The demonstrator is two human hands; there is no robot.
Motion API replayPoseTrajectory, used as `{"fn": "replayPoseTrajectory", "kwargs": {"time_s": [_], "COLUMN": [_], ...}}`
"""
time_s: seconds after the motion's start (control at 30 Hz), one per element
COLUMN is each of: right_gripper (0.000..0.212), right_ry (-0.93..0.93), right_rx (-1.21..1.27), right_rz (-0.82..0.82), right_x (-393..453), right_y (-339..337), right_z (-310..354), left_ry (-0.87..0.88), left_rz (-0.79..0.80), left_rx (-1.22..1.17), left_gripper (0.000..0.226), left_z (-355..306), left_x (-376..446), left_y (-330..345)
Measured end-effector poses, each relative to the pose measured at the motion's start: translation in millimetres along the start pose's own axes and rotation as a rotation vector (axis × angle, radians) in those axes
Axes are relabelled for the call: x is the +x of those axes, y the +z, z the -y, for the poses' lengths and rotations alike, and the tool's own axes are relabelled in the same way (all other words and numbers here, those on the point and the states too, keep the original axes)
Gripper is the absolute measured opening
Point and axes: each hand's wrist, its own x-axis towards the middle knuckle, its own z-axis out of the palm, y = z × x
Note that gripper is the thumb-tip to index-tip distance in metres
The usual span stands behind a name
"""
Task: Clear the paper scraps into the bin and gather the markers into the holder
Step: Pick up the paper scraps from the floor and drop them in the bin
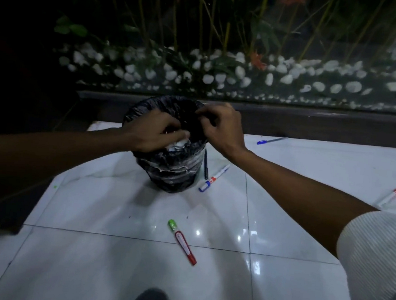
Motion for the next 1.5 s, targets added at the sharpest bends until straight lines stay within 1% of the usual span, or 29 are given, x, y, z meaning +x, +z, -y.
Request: {"fn": "replayPoseTrajectory", "kwargs": {"time_s": [0.07, 0.13, 0.2, 0.23, 0.3, 0.37, 0.43, 0.5, 0.53, 0.6, 0.63, 0.7, 0.73, 0.77, 0.8, 0.87, 0.9, 0.97, 1.07, 1.13, 1.2, 1.27, 1.33, 1.4, 1.43, 1.5], "right_gripper": [0.023, 0.021, 0.018, 0.017, 0.014, 0.014, 0.014, 0.015, 0.016, 0.021, 0.023, 0.030, 0.035, 0.041, 0.047, 0.059, 0.062, 0.066, 0.071, 0.075, 0.077, 0.075, 0.069, 0.057, 0.051, 0.039], "right_ry": [0.015, 0.001, -0.023, -0.022, 0.002, 0.030, 0.035, 0.051, 0.062, 0.077, 0.087, 0.101, 0.105, 0.111, 0.121, 0.147, 0.165, 0.187, 0.189, 0.214, 0.211, 0.185, 0.173, 0.156, 0.173, 0.266], "right_rx": [0.015, 0.001, 0.010, 0.036, 0.104, 0.164, 0.209, 0.259, 0.277, 0.312, 0.333, 0.365, 0.373, 0.378, 0.384, 0.403, 0.416, 0.436, 0.452, 0.482, 0.489, 0.485, 0.485, 0.461, 0.443, 0.445], "right_rz": [-0.017, -0.017, -0.015, -0.030, -0.070, -0.072, -0.052, -0.026, -0.015, 0.019, 0.048, 0.123, 0.168, 0.214, 0.259, 0.349, 0.387, 0.446, 0.509, 0.535, 0.538, 0.528, 0.513, 0.504, 0.485, 0.457], "right_x": [-2, -7, -12, -13, -12, -13, -14, -14, -13, -10, -7, -1, 1, 4, 7, 14, 18, 24, 32, 36, 41, 46, 49, 58, 72, 97], "right_y": [-1, -1, 0, 0, 1, 8, 19, 35, 42, 58, 67, 82, 90, 98, 105, 116, 122, 132, 151, 165, 176, 182, 186, 185, 184, 177], "right_z": [-3, -5, -6, -6, -10, -11, -5, 4, 9, 19, 25, 35, 40, 46, 51, 65, 72, 82, 90, 92, 93, 94, 96, 96, 96, 100], "left_ry": [0.118, 0.282, 0.426, 0.481, 0.516, 0.503, 0.476, 0.392, 0.320, 0.234, 0.210, 0.159, 0.136, 0.094, 0.018, -0.198, -0.306, -0.459, -0.599, -0.615, -0.604, -0.608, -0.599, -0.581, -0.556, -0.507], "left_rz": [0.072, 0.107, 0.038, -0.010, -0.032, -0.036, -0.049, -0.033, -0.011, 0.024, 0.018, -0.010, -0.015, -0.020, -0.014, 0.048, 0.081, 0.081, 0.065, 0.041, 0.005, -0.060, -0.127, -0.217, -0.264, -0.373], "left_rx": [0.092, 0.278, 0.342, 0.353, 0.350, 0.364, 0.417, 0.510, 0.539, 0.565, 0.543, 0.527, 0.529, 0.536, 0.554, 0.604, 0.610, 0.579, 0.576, 0.559, 0.530, 0.450, 0.394, 0.346, 0.309, 0.184], "left_gripper": [0.056, 0.059, 0.057, 0.059, 0.066, 0.070, 0.067, 0.048, 0.044, 0.046, 0.042, 0.045, 0.044, 0.038, 0.033, 0.042, 0.043, 0.036, 0.020, 0.018, 0.021, 0.026, 0.037, 0.042, 0.045, 0.048], "left_z": [-8, -17, -19, -19, -21, -14, 1, 21, 29, 45, 54, 66, 71, 78, 84, 97, 104, 114, 119, 124, 129, 130, 131, 130, 130, 124], "left_x": [-10, -18, -21, -21, -21, -21, -24, -27, -29, -39, -45, -55, -60, -64, -66, -68, -70, -73, -73, -74, -72, -71, -67, -59, -52, -39], "left_y": [2, 6, 6, 5, 0, -4, -4, -3, -5, -11, -14, -24, -29, -34, -38, -47, -49, -47, -42, -42, -44, -43, -44, -45, -52, -70]}}
